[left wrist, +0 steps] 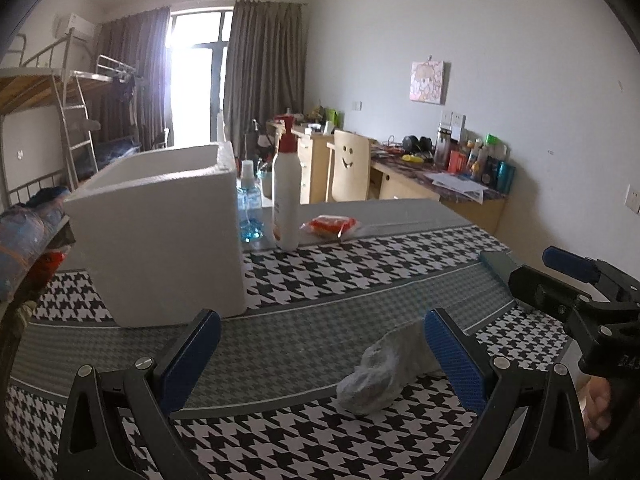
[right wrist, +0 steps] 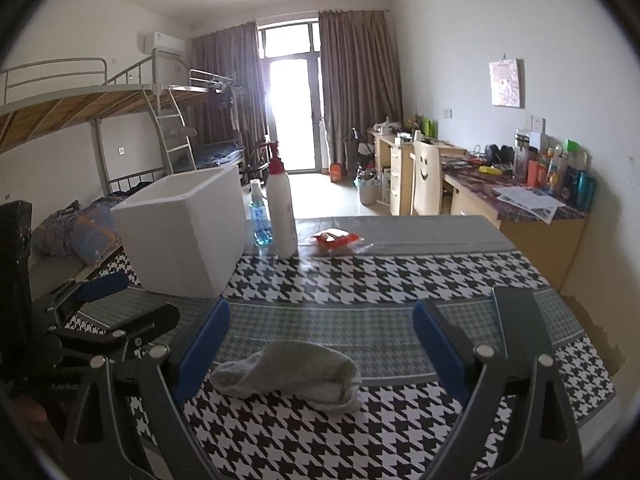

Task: Organize soft objects
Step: 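Lower the left tool onto the grey sock and close on it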

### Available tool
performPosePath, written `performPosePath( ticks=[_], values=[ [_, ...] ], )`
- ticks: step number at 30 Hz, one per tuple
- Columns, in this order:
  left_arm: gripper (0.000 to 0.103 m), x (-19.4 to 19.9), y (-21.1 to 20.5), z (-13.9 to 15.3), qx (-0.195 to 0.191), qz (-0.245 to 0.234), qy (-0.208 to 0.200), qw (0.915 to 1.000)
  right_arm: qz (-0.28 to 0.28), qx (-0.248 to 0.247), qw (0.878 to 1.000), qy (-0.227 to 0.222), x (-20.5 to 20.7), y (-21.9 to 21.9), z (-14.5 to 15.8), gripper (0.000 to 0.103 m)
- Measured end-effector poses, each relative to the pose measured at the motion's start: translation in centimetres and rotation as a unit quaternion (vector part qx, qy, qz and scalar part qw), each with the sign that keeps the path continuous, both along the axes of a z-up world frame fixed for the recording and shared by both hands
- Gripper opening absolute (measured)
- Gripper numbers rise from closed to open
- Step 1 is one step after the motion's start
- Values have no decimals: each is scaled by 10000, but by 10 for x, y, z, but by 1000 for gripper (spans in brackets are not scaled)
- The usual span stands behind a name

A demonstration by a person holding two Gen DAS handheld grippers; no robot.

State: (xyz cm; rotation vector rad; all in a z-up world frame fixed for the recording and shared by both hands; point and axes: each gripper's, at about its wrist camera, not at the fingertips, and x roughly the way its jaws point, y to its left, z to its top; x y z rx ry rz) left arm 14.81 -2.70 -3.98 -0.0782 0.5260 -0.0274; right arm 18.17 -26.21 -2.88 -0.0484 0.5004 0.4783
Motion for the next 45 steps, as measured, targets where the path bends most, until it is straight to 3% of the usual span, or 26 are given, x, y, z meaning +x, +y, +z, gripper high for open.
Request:
performPosePath(
  ticks=[20, 36, 45],
  values=[
    [102, 41, -30, -38, 140, -464, 739, 9961, -263, -86, 9985, 483, 26, -22, -32, 95],
    [101, 70, -34, -69, -128, -717, 1477, 9863, -341, -68, 9957, 863, 43, -30, -54, 95],
    [72, 77, -44, -77, -61, -996, 1660, 9811, -297, -69, 9946, 989, 48, -33, -61, 95]
  ],
)
